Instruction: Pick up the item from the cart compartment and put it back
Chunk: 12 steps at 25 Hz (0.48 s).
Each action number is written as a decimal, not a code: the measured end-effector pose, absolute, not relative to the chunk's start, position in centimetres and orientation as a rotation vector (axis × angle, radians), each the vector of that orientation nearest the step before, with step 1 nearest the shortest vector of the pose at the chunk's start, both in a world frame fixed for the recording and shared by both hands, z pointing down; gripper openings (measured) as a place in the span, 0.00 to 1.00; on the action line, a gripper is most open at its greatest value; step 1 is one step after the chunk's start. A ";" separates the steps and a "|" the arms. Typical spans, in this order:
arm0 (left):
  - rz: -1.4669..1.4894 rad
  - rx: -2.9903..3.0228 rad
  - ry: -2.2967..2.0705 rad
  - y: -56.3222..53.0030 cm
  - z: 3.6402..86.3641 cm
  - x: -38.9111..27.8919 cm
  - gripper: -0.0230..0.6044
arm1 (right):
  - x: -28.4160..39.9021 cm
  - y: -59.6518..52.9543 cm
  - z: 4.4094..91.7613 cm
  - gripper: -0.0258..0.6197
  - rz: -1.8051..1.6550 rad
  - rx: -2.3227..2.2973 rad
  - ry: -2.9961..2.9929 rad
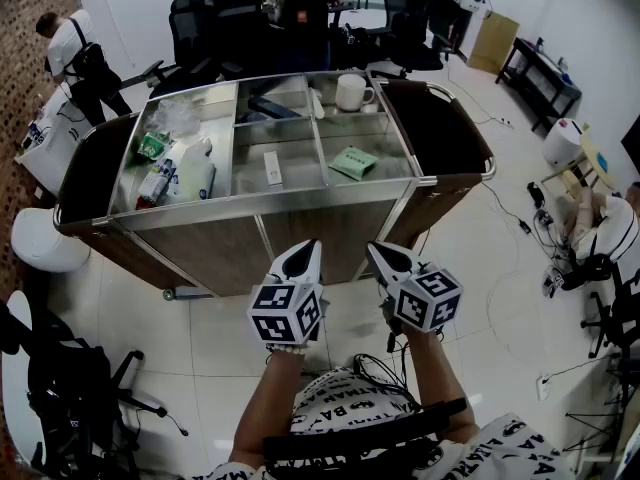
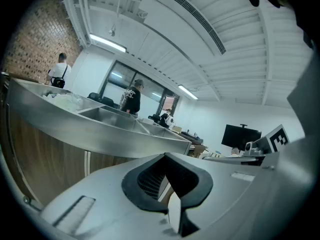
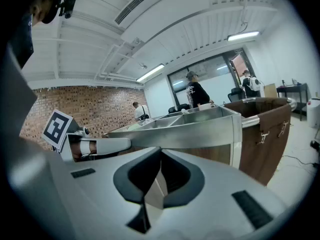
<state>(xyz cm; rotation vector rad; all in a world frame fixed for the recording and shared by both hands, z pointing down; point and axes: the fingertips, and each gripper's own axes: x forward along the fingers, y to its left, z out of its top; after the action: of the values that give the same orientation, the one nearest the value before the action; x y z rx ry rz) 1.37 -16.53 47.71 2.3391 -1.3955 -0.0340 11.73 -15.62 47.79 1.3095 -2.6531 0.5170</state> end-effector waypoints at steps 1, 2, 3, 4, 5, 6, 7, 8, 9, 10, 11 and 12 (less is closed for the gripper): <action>-0.034 2.340 -1.390 -16.7 47.7 1.2 0.04 | 11.5 -15.8 47.8 0.06 0.516 1.309 -2.653; -0.034 2.343 -1.384 -16.8 47.7 1.1 0.04 | 11.4 -16.0 47.7 0.06 0.515 1.310 -2.653; -0.033 2.347 -1.377 -16.9 47.7 0.9 0.04 | 11.2 -16.2 47.7 0.07 0.513 1.311 -2.653; -0.033 2.353 -1.370 -17.1 47.7 0.8 0.04 | 11.0 -16.4 47.6 0.07 0.509 1.311 -2.651; -0.031 2.361 -1.361 -17.2 47.6 0.7 0.04 | 10.8 -16.6 47.6 0.07 0.504 1.309 -2.650; -0.029 2.369 -1.351 -17.4 47.6 0.5 0.04 | 10.6 -16.8 47.5 0.07 0.499 1.301 -2.648; -0.024 2.379 -1.340 -17.5 47.6 0.4 0.04 | 10.4 -16.9 47.5 0.07 0.493 1.291 -2.645; -0.019 2.391 -1.328 -17.7 47.5 0.4 0.04 | 10.3 -17.0 47.4 0.07 0.485 1.280 -2.641; -0.014 2.406 -1.318 -17.9 47.3 0.3 0.04 | 10.3 -17.3 47.1 0.07 0.472 1.274 -2.635; -0.010 2.423 -1.309 -18.2 46.9 0.2 0.04 | 10.4 -17.6 46.7 0.07 0.454 1.271 -2.629; -0.007 2.442 -1.302 -18.5 46.4 0.1 0.04 | 10.5 -18.0 46.2 0.10 0.428 1.271 -2.621; -0.002 2.461 -1.296 -18.8 45.8 0.0 0.04 | 10.7 -18.4 45.5 0.10 0.394 1.269 -2.611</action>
<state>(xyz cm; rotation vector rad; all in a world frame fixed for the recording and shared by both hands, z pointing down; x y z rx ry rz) 0.03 -18.76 45.85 2.4605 -1.2956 -0.0025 10.72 -18.42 45.53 1.2688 -2.6109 0.3938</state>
